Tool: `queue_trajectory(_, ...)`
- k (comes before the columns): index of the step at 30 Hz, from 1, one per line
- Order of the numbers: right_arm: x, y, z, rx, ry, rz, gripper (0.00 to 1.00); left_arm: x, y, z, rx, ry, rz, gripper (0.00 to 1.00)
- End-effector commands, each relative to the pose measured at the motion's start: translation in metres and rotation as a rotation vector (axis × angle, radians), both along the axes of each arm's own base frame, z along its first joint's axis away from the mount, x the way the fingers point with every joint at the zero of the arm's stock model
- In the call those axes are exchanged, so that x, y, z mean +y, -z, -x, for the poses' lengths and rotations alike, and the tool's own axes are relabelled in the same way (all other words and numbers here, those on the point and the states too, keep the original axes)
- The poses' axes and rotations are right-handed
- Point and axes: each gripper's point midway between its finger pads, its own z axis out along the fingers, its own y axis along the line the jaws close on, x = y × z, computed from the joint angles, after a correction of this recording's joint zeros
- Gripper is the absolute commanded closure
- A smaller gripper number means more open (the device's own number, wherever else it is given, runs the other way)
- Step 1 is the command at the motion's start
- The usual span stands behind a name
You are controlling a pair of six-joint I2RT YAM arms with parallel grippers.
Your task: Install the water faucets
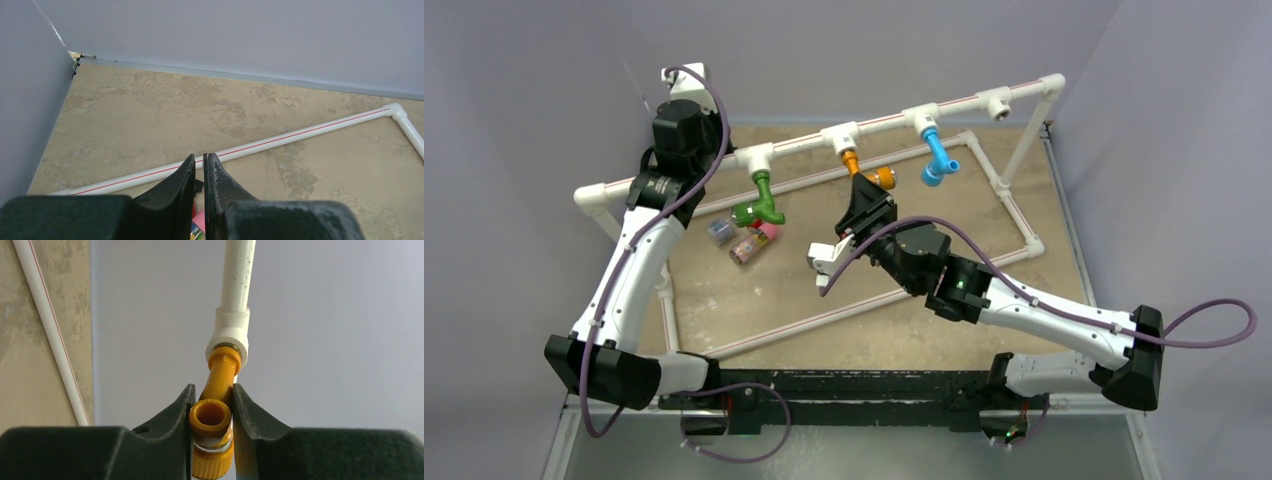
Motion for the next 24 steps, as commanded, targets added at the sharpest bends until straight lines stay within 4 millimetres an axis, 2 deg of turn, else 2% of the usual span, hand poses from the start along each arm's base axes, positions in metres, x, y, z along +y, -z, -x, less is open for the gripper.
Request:
queue_trajectory(1, -0.015, -0.034, -0.004, -0.070, 0.069, -0.121, 0.80, -0.021, 0.053, 0.031, 0.204, 0.117, -0.047, 0.90)
queue_trajectory(5, -0.018, -0.030, -0.007, -0.019, 0.098, -0.197, 0.98, -0.021, 0.052, 0.032, 0.202, 0.118, -0.047, 0.90)
queue_trajectory(9, -0.019, -0.029, -0.009, 0.093, 0.120, -0.398, 1.00, -0.021, 0.052, 0.032, 0.200, 0.119, -0.046, 0.90)
queue_trajectory(11, -0.017, -0.033, -0.010, 0.166, 0.120, -0.561, 1.00, -0.021, 0.052, 0.032, 0.200, 0.118, -0.046, 0.90)
queue_trajectory(19, 0.015, -0.019, 0.004, 0.661, 0.019, -1.232, 1.00, -0.021, 0.051, 0.032, 0.197, 0.117, -0.047, 0.90)
queue_trajectory(24, 0.016, -0.032, 0.012, 0.908, -0.096, -1.716, 1.00, -0.020, 0.050, 0.031, 0.198, 0.113, -0.046, 0.90)
